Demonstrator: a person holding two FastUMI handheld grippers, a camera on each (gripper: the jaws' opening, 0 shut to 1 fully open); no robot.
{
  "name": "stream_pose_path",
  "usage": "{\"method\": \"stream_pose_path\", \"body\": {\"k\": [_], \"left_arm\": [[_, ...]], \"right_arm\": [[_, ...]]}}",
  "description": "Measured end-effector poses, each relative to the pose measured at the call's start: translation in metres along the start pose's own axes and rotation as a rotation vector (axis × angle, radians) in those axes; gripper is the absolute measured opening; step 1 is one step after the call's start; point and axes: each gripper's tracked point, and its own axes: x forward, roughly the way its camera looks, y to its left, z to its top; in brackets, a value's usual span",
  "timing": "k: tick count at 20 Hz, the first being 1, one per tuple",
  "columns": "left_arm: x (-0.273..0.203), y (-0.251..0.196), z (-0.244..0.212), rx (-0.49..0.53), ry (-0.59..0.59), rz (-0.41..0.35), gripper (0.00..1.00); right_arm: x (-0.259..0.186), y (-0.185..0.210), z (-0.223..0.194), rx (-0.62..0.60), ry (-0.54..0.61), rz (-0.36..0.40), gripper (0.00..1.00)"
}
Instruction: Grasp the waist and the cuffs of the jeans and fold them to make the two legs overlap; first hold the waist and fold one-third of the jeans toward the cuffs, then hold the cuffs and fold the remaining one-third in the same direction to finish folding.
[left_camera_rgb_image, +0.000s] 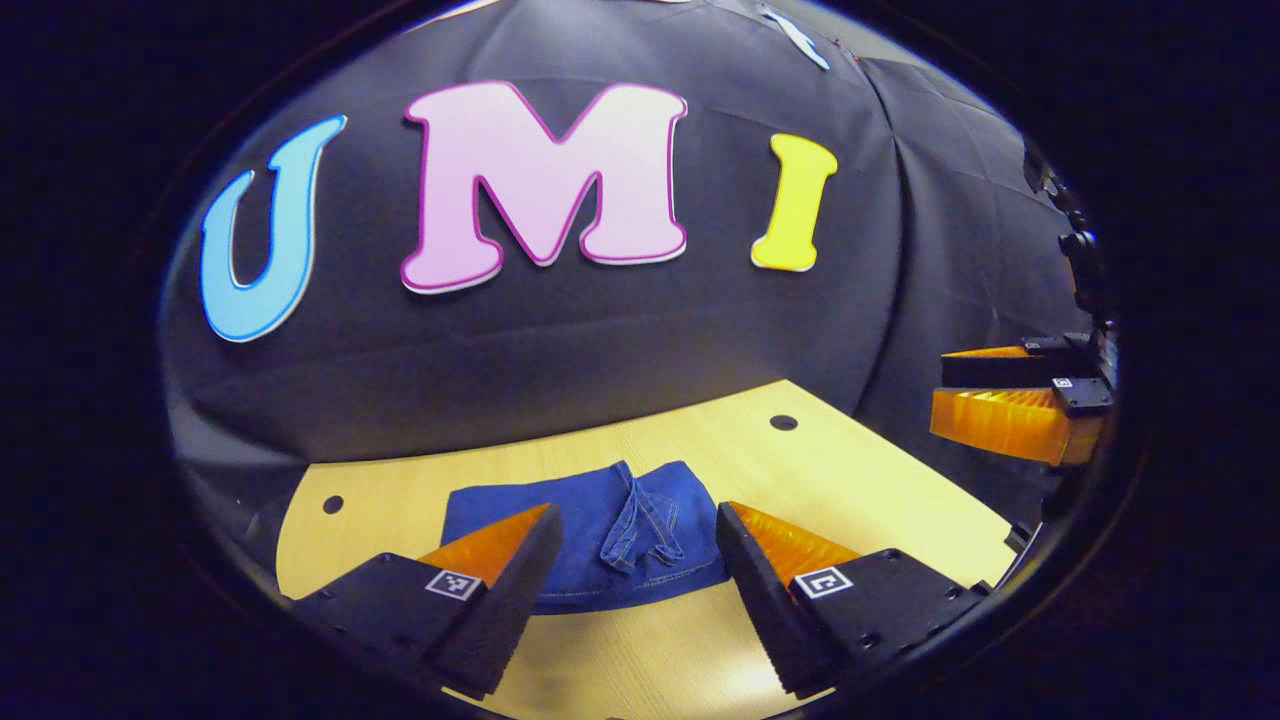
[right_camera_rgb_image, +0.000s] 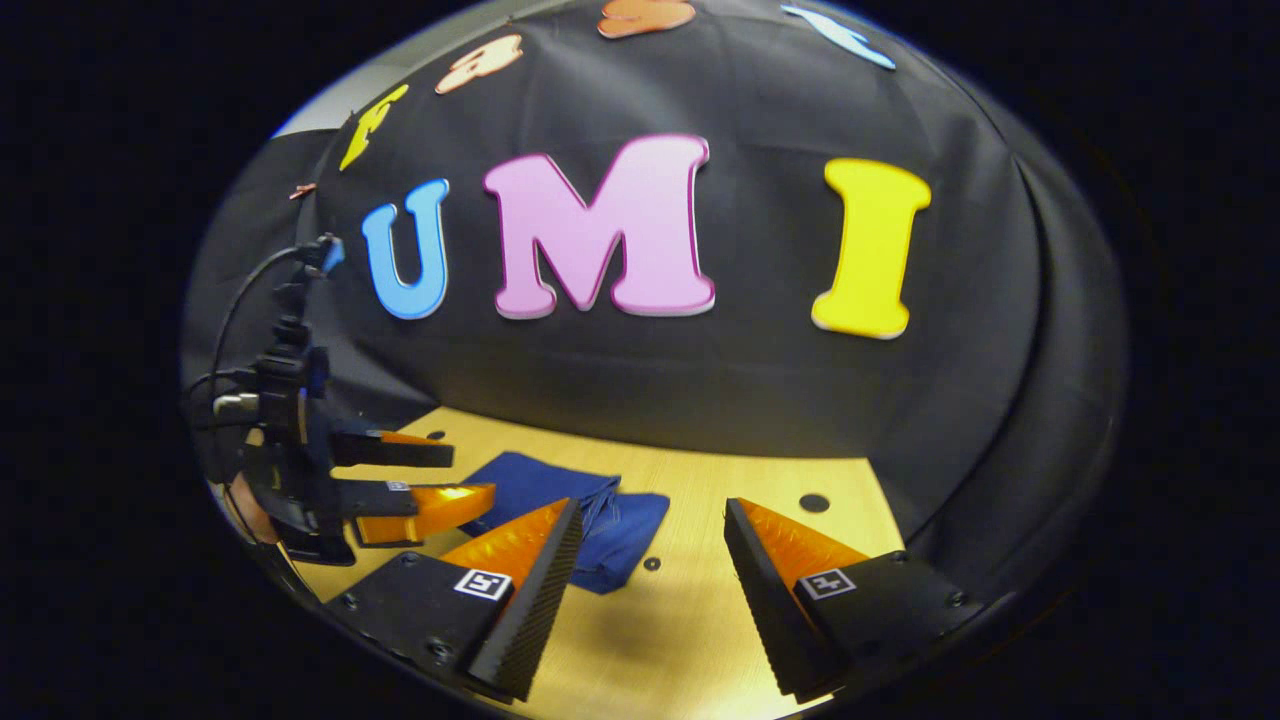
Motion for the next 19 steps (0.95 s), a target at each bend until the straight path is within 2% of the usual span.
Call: {"method": "stream_pose_path", "body": {"k": [5, 7, 9, 11, 12, 14, 15, 16, 19], "left_arm": [[-0.139, -0.01, 0.025, 0.017, -0.133, 0.026, 0.98], [-0.187, -0.019, 0.032, 0.009, -0.185, 0.034, 0.97], [-0.226, -0.021, 0.036, -0.002, -0.225, 0.057, 0.97], [-0.255, -0.025, 0.044, -0.01, -0.264, 0.088, 0.97], [-0.27, -0.028, 0.049, -0.012, -0.287, 0.1, 0.97], [-0.292, -0.027, 0.06, -0.014, -0.335, 0.133, 0.97], [-0.298, -0.025, 0.065, -0.02, -0.35, 0.152, 0.97], [-0.303, -0.025, 0.07, -0.031, -0.364, 0.162, 0.97], [-0.3, -0.027, 0.079, -0.06, -0.385, 0.178, 0.97]], "right_arm": [[-0.101, 0.026, 0.066, -0.083, -0.136, -0.124, 0.92], [-0.138, 0.044, 0.086, -0.086, -0.181, -0.136, 0.95], [-0.171, 0.065, 0.092, -0.077, -0.199, -0.115, 0.95], [-0.197, 0.077, 0.1, -0.073, -0.221, -0.106, 0.92], [-0.209, 0.08, 0.105, -0.076, -0.237, -0.112, 0.96], [-0.227, 0.086, 0.112, -0.084, -0.266, -0.113, 0.96], [-0.234, 0.091, 0.112, -0.082, -0.275, -0.109, 0.92], [-0.239, 0.093, 0.113, -0.073, -0.28, -0.102, 0.96], [-0.247, 0.096, 0.119, -0.059, -0.302, -0.084, 0.96]]}}
